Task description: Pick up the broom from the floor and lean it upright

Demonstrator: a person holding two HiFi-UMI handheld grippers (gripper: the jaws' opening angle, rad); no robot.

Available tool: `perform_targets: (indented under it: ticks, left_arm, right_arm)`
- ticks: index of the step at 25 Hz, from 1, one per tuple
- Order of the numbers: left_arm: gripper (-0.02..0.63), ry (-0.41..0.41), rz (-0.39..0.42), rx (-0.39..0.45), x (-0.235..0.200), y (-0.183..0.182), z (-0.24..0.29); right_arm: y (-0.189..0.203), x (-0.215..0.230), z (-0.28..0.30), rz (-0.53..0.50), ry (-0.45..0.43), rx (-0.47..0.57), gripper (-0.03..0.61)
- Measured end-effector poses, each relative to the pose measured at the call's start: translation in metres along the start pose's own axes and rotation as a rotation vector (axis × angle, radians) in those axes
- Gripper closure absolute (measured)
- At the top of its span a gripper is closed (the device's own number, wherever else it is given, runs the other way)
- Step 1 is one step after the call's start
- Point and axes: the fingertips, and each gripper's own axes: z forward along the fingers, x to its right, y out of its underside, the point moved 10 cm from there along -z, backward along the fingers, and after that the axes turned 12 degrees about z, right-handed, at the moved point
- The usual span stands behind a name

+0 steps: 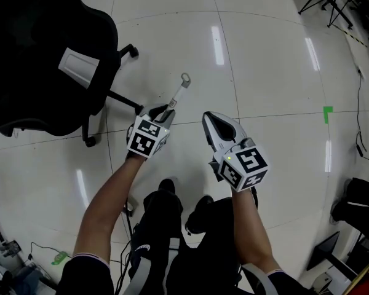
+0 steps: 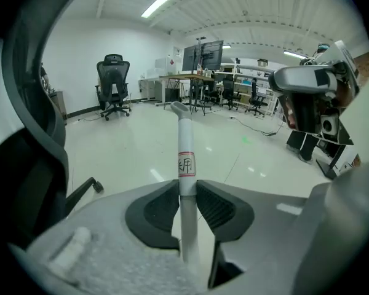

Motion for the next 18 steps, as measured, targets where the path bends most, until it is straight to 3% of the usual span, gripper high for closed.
perform_targets:
  ticks: [11,18]
  left_arm:
    - [0.521,-0.134,-0.019,0.053,0.012,-0.093,-0.187]
    - [0.52,-0.292,-0.126,0.106,-0.004,-0.128,-0.291]
  right_arm:
    - [-0.116,-0.118,-0.074,-0.043,-0.068,-0.051,0.572]
    - [-0.164,-0.191,-0.077,-0.091,-0.191,-0.097,0.574]
